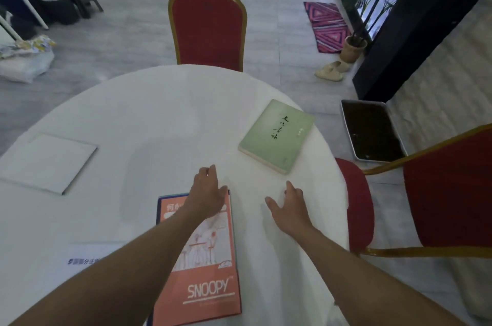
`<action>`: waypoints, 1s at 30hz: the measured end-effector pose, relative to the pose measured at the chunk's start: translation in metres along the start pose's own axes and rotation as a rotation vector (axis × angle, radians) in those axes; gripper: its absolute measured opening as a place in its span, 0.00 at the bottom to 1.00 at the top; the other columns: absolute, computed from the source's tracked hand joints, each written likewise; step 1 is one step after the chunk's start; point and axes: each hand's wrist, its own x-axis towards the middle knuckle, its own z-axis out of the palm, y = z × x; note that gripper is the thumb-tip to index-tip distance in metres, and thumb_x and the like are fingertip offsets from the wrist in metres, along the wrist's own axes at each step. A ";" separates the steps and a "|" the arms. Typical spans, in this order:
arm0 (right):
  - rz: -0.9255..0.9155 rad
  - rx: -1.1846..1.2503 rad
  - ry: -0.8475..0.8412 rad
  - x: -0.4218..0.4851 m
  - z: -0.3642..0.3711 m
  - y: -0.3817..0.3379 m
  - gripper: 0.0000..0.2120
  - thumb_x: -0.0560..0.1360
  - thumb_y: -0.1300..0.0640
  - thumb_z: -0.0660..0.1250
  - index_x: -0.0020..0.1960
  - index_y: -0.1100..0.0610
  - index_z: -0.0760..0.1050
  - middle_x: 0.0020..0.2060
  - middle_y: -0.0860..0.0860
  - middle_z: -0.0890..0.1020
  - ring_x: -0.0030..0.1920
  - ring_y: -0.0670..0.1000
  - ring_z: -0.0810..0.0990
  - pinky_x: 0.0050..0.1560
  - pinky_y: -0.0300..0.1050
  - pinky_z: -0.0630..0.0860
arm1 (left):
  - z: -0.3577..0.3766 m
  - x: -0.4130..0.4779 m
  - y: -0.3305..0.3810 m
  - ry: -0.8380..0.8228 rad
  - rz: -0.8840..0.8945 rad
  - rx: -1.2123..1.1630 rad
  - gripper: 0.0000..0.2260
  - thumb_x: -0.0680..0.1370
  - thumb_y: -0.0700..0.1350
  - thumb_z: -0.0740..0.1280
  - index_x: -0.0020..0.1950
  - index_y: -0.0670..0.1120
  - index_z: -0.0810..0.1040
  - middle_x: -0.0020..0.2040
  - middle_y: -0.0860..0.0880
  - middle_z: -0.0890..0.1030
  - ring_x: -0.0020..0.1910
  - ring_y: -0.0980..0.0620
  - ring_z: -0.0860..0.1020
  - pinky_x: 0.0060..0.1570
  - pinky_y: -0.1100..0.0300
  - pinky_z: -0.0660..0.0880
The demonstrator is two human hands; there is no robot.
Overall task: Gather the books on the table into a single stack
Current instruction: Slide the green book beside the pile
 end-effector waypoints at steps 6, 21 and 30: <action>-0.024 0.046 0.081 0.059 -0.029 -0.004 0.28 0.78 0.48 0.68 0.72 0.57 0.64 0.66 0.56 0.68 0.63 0.57 0.74 0.62 0.47 0.71 | 0.015 0.066 0.039 -0.043 -0.028 -0.004 0.25 0.81 0.47 0.62 0.73 0.36 0.62 0.70 0.35 0.65 0.70 0.35 0.67 0.68 0.48 0.65; -0.045 0.026 0.118 0.105 -0.031 0.000 0.27 0.79 0.55 0.65 0.74 0.62 0.63 0.61 0.58 0.67 0.59 0.59 0.75 0.64 0.50 0.73 | 0.035 0.106 0.067 0.025 -0.103 -0.044 0.14 0.79 0.43 0.64 0.62 0.37 0.71 0.60 0.39 0.73 0.56 0.39 0.75 0.54 0.50 0.72; -0.048 -0.058 0.030 0.058 -0.044 0.026 0.22 0.79 0.59 0.64 0.71 0.60 0.65 0.57 0.56 0.68 0.54 0.56 0.75 0.55 0.47 0.77 | 0.045 0.048 0.071 -0.107 -0.054 0.063 0.20 0.76 0.40 0.65 0.66 0.37 0.63 0.61 0.37 0.71 0.59 0.37 0.74 0.53 0.51 0.71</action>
